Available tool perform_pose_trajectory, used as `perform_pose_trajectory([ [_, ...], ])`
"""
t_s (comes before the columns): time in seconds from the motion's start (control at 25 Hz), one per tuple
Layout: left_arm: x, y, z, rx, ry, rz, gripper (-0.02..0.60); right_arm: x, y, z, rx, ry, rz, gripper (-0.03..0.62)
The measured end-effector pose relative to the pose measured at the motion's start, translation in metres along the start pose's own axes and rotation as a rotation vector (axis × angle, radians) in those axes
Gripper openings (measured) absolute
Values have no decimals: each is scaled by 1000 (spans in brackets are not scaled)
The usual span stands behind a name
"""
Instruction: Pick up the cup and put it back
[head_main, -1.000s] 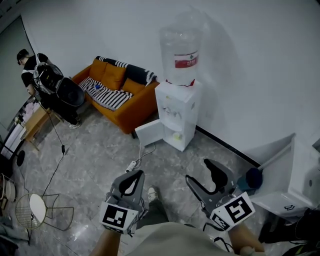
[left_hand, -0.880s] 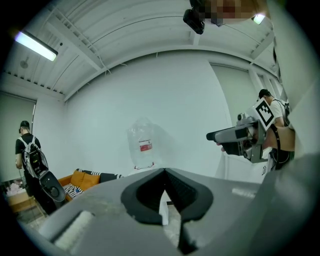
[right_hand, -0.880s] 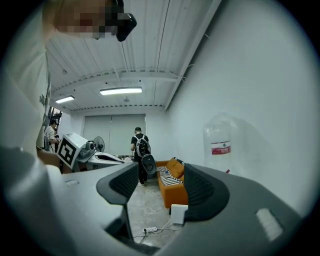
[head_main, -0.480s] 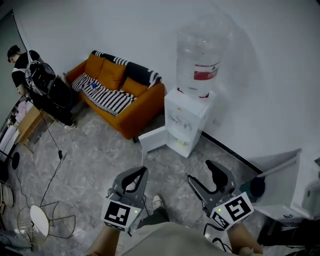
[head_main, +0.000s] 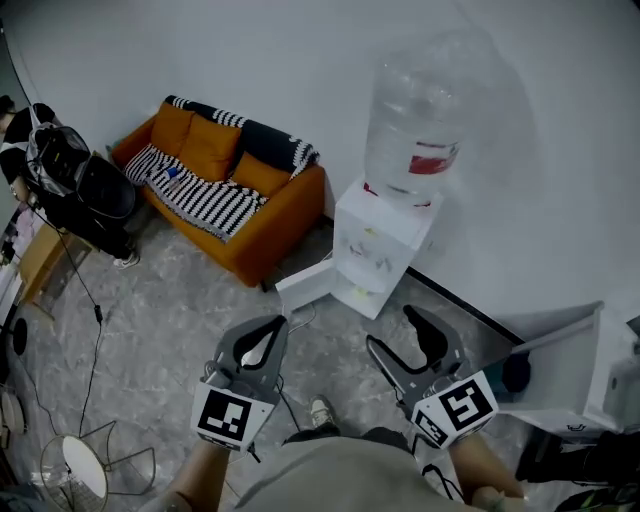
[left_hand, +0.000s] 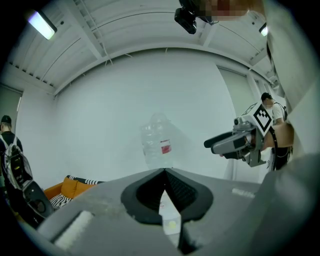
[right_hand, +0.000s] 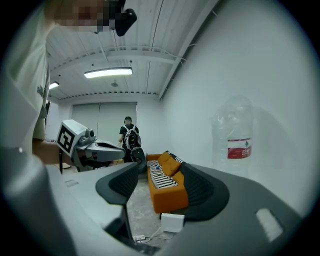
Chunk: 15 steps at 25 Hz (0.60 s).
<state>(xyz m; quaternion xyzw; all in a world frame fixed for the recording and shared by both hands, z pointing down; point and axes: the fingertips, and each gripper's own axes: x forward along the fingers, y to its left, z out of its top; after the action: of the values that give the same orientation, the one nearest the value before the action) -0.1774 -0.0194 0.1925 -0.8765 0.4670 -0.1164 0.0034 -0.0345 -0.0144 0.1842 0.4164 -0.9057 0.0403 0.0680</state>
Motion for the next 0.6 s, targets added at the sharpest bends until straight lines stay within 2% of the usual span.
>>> perform_pose_trajectory([
  [0.36, 18, 24, -21, -37, 27, 6, 2, 35, -12, -10, 5, 38, 9, 291],
  [0.48, 24, 26, -20, -14, 33, 7, 2, 41, -22, -6, 8, 31, 15, 291],
  [0.6, 32, 28, -14, -26, 36, 31, 2, 45, -36, -5, 13, 32, 15, 291],
])
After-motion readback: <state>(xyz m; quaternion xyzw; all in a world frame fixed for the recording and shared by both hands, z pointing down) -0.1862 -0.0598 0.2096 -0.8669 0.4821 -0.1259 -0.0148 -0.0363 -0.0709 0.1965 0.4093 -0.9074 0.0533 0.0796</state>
